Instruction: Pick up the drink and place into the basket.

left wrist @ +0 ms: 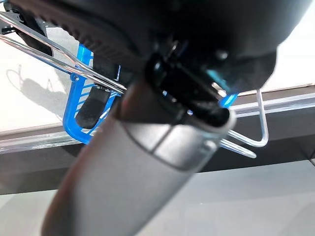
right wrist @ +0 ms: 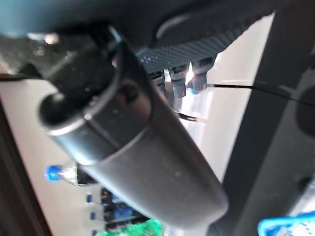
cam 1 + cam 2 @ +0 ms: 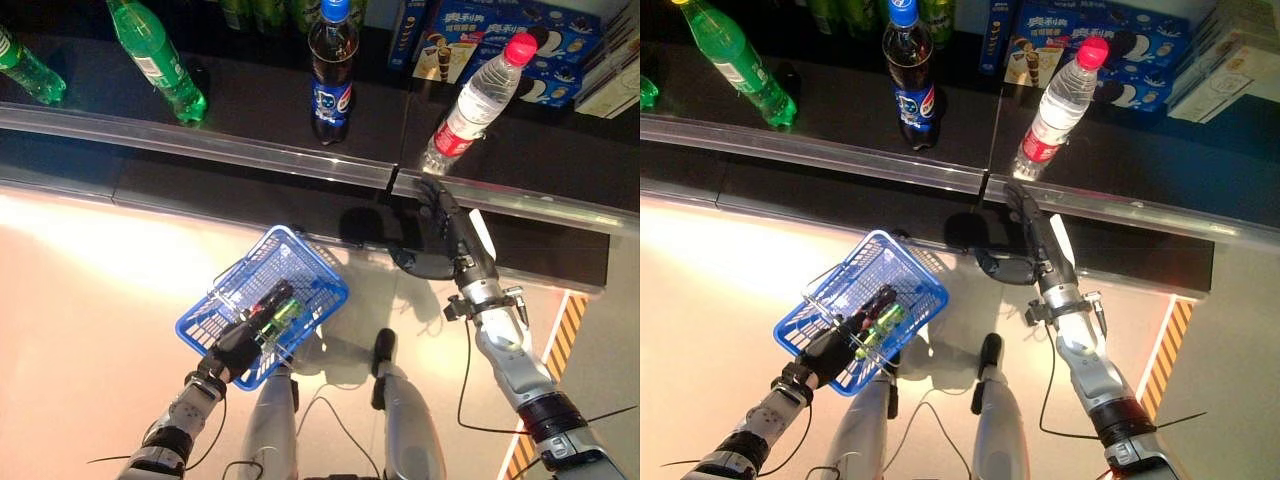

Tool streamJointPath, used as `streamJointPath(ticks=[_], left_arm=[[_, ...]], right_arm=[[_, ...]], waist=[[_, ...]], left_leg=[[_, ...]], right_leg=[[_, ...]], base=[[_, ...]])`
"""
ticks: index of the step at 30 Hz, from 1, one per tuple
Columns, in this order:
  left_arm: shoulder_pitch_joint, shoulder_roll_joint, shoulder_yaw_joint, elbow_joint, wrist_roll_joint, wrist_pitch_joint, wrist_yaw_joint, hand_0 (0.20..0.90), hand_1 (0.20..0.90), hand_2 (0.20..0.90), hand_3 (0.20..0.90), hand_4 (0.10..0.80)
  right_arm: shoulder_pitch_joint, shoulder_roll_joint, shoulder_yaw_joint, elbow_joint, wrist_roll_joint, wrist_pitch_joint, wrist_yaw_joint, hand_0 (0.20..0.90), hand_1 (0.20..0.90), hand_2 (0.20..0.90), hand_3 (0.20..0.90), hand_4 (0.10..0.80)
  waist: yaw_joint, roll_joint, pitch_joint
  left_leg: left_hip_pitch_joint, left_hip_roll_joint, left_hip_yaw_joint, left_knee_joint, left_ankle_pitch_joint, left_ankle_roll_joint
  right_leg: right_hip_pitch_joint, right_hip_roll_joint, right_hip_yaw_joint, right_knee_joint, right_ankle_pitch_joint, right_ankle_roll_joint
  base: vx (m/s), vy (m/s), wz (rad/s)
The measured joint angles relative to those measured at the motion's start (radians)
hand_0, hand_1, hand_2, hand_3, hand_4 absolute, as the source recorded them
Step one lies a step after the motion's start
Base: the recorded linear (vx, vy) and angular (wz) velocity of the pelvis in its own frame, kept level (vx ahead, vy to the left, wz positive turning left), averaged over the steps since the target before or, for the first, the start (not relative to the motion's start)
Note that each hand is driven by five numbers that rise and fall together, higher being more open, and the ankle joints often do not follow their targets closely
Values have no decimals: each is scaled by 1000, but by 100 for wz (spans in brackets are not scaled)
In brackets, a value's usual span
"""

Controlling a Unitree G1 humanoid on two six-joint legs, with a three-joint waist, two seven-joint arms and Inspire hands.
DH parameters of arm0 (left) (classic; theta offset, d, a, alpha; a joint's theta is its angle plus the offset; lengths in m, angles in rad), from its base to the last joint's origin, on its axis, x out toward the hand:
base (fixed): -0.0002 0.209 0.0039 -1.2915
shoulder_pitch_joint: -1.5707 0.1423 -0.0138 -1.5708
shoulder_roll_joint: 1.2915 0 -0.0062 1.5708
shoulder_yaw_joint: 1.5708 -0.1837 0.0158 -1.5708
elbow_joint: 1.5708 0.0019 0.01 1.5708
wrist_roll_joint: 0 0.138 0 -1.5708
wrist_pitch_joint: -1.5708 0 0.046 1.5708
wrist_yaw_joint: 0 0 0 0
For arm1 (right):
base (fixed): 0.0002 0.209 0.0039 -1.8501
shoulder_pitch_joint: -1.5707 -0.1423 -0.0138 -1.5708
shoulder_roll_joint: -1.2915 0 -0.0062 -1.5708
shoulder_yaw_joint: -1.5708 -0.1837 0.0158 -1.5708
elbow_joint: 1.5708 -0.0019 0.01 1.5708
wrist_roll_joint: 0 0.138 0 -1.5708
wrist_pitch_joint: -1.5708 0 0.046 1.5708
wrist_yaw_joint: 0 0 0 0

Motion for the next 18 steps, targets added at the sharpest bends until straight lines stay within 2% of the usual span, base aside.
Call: streamJointPath(ticks=[7, 18], left_arm=[[4, -16, 18, -3, 0, 0, -1, 300, 300, 300, 200, 100], [19, -22, 17, 2, 1, -1, 0, 300, 300, 300, 200, 100]], right_arm=[[0, 0, -55, -25, 113, -20, -1, 900, 900, 900, 900, 800], [-1, 0, -93, -25, 239, -44, 0, 900, 900, 900, 900, 800]], waist=[[-3, 28, 26], [0, 31, 28]], left_leg=[[9, 0, 9, -10, 1, 0], [43, 0, 17, -33, 2, 0]], right_leg=[[0, 1, 3, -2, 1, 1], [29, 1, 1, -20, 3, 2]], base=[[4, 2, -2], [11, -1, -1]])
